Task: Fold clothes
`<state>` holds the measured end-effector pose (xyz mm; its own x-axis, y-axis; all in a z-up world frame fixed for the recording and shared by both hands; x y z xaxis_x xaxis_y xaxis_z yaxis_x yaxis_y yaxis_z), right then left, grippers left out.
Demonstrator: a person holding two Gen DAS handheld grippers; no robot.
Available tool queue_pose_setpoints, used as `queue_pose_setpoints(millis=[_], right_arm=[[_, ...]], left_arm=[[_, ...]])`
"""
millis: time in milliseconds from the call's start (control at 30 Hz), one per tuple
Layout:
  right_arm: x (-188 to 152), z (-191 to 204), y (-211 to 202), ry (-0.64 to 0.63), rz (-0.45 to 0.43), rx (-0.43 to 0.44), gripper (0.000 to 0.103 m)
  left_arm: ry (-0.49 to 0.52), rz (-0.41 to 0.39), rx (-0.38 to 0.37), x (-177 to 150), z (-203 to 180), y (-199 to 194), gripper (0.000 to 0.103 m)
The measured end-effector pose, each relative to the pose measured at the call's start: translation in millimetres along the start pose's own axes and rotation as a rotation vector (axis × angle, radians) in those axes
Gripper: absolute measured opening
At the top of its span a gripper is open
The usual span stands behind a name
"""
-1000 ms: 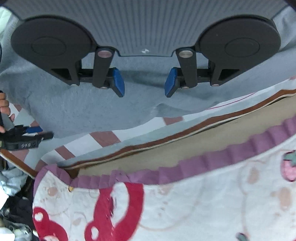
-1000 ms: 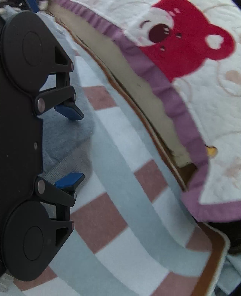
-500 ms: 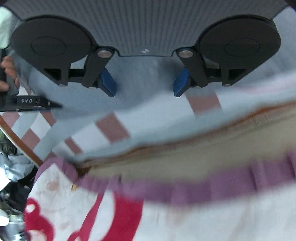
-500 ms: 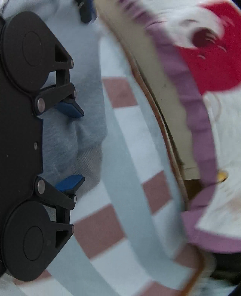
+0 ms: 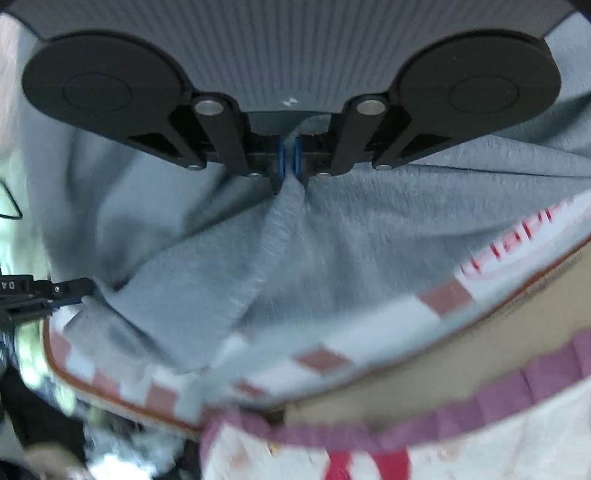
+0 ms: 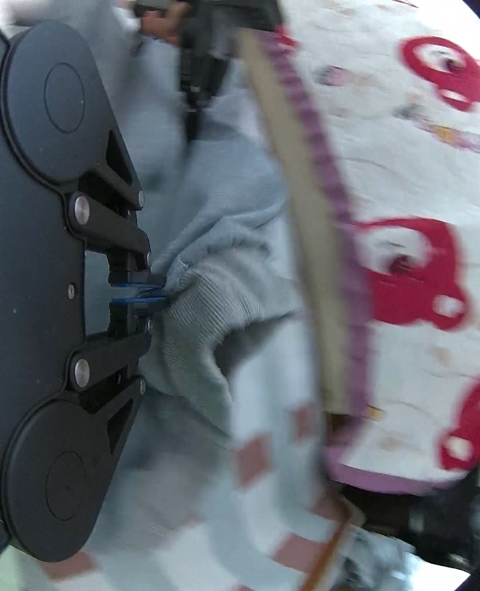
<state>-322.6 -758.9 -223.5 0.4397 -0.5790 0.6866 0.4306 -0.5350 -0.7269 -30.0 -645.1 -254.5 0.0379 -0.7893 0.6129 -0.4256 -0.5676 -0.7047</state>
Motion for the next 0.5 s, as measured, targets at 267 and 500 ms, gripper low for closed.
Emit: queue_pose_setpoints(millis=[267,500], right_arm=[[30,-21,-53,0.188,-0.052,0.299,0.062],[87,-40,-46,0.295,-0.168,0.081,0.069]], left_arm=[[-0.078,0.000,-0.007,-16,10,3,0.004],[-0.073,-0.012,0.007,-17,7,6,0.004]])
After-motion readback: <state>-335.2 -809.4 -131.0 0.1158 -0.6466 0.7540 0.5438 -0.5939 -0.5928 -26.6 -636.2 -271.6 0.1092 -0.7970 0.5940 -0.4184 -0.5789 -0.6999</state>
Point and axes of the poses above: each gripper's, at about its wrist camera, not at the fingertips, and y roughly the way its jaws point, z to its left, x to its top, the point moved 3 cm from there along y, roughly the way its jaws point, and after that the axes turned 15 degrees about -x, right-handed, at the moved point
